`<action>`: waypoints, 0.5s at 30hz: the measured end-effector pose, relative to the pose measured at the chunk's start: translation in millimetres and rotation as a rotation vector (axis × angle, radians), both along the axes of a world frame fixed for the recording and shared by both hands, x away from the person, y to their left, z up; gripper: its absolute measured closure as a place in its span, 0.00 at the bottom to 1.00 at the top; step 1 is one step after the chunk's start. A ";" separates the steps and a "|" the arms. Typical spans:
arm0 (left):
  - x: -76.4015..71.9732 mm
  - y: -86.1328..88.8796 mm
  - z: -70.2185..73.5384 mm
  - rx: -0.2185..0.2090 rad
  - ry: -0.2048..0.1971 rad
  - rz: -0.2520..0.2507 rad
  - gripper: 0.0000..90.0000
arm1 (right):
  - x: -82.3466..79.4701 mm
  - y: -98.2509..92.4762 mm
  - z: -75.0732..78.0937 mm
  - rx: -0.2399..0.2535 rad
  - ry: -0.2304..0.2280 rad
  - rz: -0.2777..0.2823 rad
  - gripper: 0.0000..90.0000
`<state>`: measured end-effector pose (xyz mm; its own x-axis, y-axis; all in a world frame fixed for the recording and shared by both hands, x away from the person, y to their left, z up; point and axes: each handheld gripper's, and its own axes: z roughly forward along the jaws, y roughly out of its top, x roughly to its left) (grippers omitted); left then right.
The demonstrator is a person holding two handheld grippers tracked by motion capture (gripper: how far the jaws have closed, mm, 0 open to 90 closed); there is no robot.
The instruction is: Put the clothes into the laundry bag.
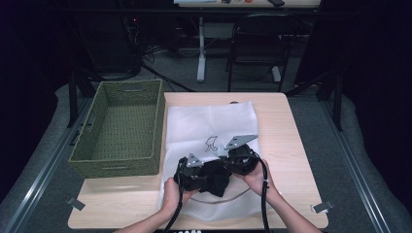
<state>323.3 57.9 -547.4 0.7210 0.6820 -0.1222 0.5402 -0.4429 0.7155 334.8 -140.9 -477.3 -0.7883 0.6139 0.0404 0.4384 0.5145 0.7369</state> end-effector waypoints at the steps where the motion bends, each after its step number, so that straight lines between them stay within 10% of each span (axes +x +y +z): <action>1: 0.7 -0.6 0.8 -0.010 -0.011 0.012 0.74 | 0.1 -0.3 1.0 0.007 0.000 -0.003 0.97; 7: 5.5 -4.4 10.6 -0.056 -0.129 0.093 0.75 | 0.5 -4.8 9.3 0.060 -0.007 -0.007 0.97; 15: 12.9 -9.7 -0.4 -0.010 -0.128 0.083 0.68 | 7.4 -6.7 -4.9 0.023 0.047 -0.020 0.97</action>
